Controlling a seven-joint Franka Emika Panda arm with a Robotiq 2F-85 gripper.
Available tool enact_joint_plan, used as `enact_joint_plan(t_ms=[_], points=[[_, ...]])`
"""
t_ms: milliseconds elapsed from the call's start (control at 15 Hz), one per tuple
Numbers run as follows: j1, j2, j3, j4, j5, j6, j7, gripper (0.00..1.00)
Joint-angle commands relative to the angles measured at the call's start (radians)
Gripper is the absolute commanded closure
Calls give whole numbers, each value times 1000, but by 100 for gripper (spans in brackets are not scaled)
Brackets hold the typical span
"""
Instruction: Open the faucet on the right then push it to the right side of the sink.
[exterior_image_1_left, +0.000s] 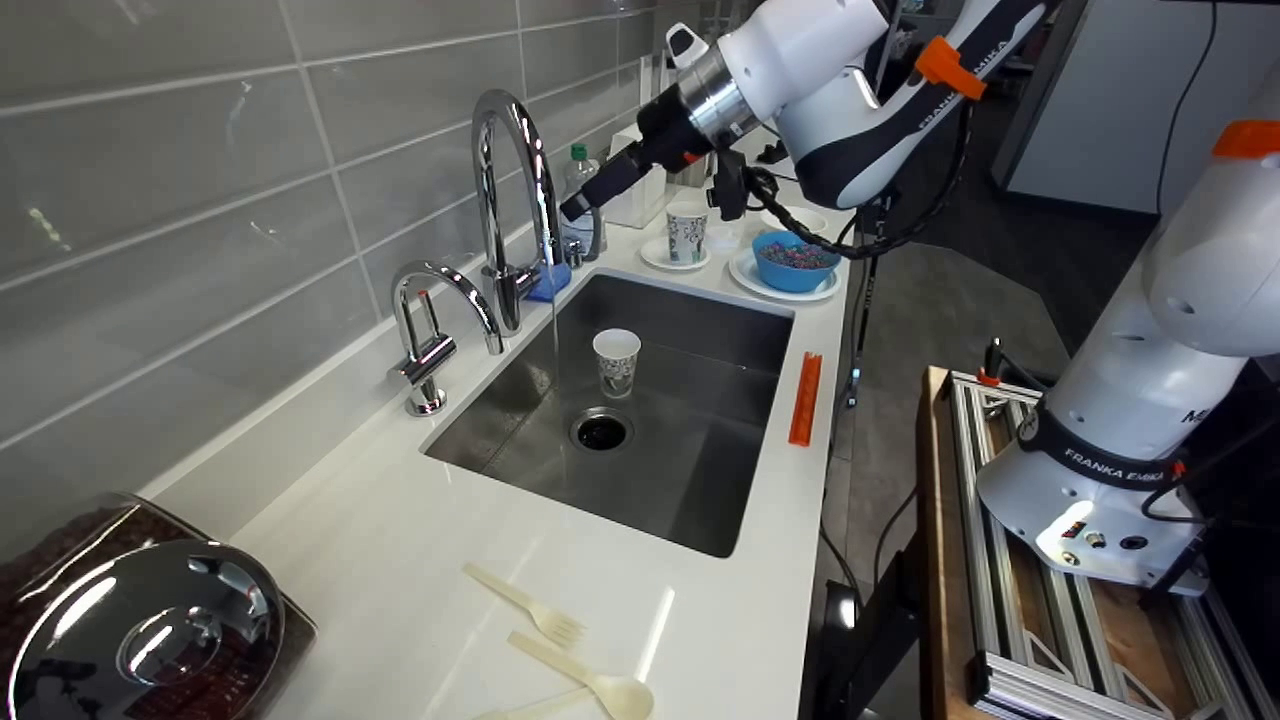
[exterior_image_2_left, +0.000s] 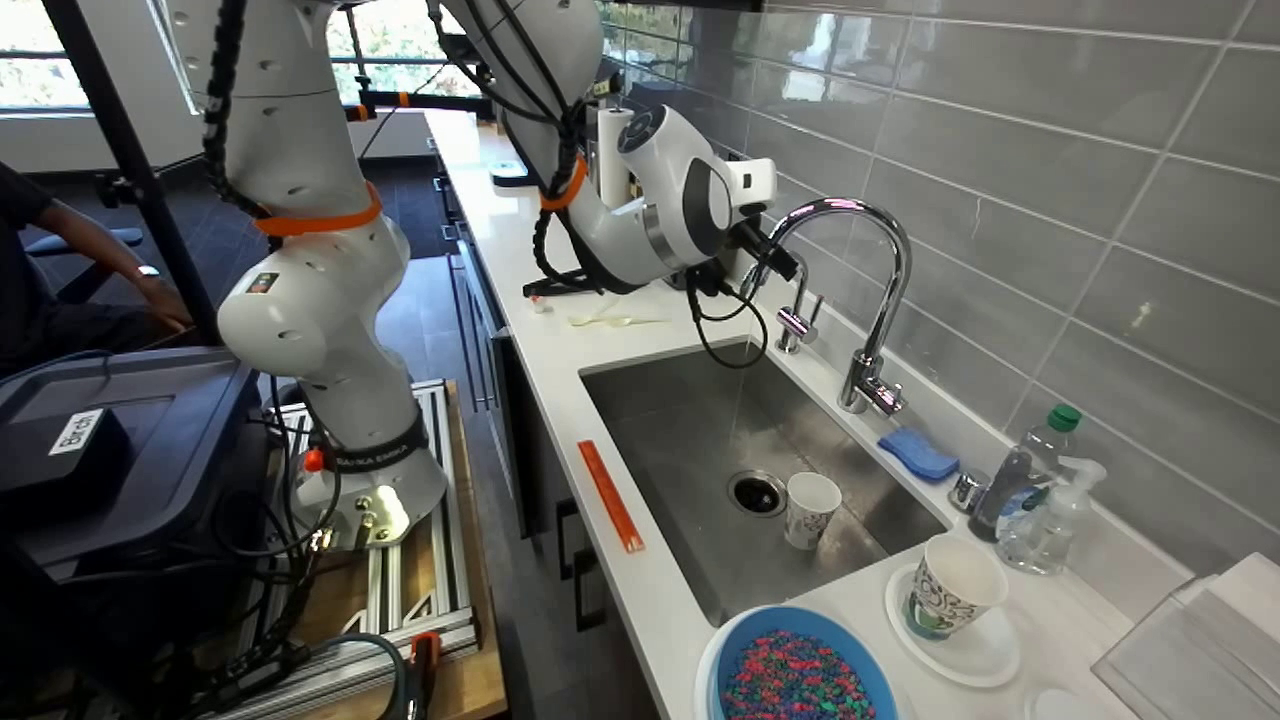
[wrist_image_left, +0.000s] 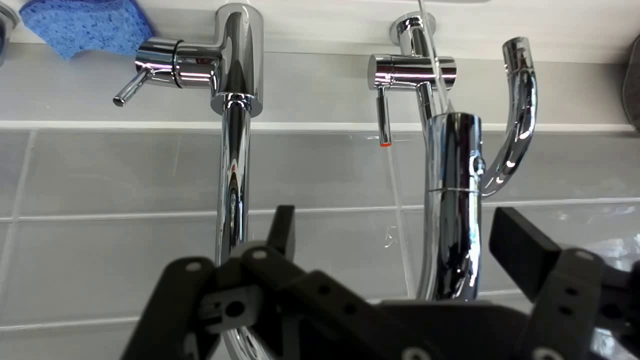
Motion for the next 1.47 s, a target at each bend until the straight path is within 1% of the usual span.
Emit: enact_joint_plan(t_ms=[0, 400, 600, 733, 800, 1000, 1133, 1267, 1400], points=[[0, 4, 0, 10, -10, 0, 5, 0], [0, 6, 0, 15, -11, 0, 5, 0], [31, -33, 32, 27, -33, -63, 24, 0], [53, -44, 58, 34, -31, -120, 31, 0], [62, -54, 69, 37, -19, -167, 21, 0], [71, -100, 100, 66, 9, -366, 18, 0], [69, -112, 118, 94, -19, -451, 39, 0], [68, -114, 131, 115, -28, -505, 50, 0], [72, -111, 139, 121, -20, -531, 44, 0]])
